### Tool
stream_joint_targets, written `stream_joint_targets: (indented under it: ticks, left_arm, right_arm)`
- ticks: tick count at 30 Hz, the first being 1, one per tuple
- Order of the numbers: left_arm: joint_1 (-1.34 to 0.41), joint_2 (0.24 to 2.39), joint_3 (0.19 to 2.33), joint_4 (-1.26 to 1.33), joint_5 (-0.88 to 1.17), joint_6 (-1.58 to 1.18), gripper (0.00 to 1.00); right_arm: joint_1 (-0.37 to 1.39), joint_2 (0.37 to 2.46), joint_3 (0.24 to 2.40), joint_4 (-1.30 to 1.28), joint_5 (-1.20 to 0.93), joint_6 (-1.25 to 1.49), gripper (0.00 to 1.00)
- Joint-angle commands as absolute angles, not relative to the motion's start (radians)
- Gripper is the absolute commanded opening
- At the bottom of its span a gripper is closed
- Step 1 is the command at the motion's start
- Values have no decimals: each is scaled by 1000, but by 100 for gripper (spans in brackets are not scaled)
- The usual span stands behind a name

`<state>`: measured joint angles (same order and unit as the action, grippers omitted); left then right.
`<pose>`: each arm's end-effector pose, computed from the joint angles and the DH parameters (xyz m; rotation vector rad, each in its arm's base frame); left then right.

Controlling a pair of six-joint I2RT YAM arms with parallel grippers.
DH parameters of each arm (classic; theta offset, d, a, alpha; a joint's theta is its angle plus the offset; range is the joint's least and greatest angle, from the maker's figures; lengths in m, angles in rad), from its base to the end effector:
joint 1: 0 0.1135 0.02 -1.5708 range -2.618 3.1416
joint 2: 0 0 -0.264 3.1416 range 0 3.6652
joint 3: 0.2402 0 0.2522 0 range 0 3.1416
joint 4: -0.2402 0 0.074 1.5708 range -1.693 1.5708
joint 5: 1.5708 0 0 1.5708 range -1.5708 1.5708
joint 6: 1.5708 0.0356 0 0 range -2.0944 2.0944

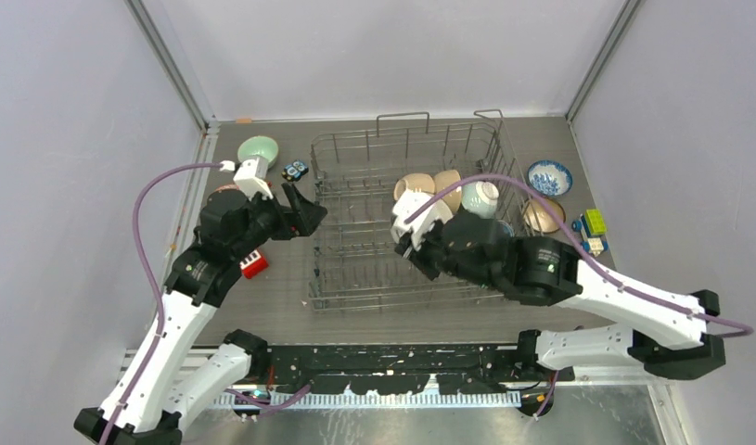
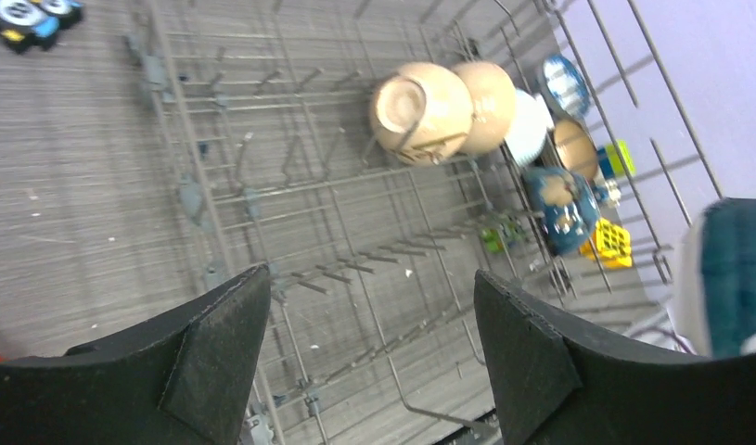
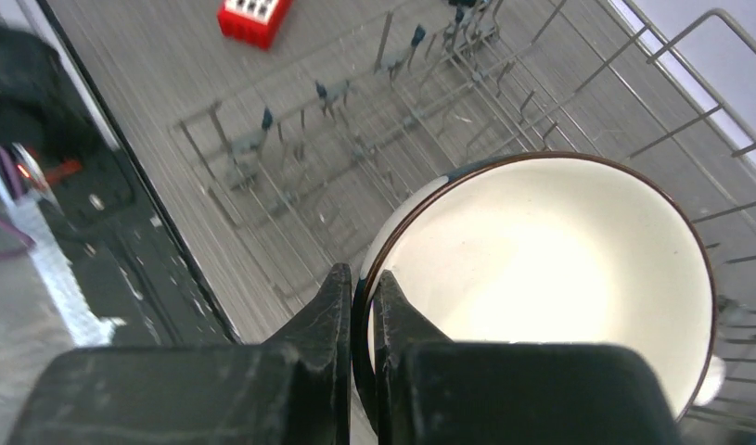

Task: Unload the bowls from the dish rack
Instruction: Place the bowl at the center of the board.

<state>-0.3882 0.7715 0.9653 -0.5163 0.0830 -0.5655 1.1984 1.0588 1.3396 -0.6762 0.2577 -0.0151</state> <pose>0.1501 -0.0646 0.3689 -0.1150 1.9554 -0.7194 0.0847 0.1918 0.4274 -0.9896 1.7259 0.5233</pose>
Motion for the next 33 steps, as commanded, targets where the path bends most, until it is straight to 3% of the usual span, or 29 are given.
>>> stream_joint_targets:
  ticks: [1,7,10,15,24,33]
  left_arm:
    - [-385,792,1030,-452,281,-518,82]
    - [-385,797,1087,-517,352,-484,88]
    - [-391,803,1096,-571,400,-453,99]
    - [-492,772,1115,-634,350,-376,100]
    - [-917,906,1317,-840,-16,-231,100]
    - [-1089,1086,1488,-1009,-55,-137,91]
  right_arm:
    - [1348,1098,1397,-708,516,-188,1]
    - [1551,1180,1408,-812,668,-291,1]
    - [1619,1210,1406,-858,693,-327,1]
    - [1684,1270,1415,-949,673,-349,1]
    - [1701,1312,1439,-1027,573,-355,1]
    - [1707,1336,1467,-1084,517,-350,1]
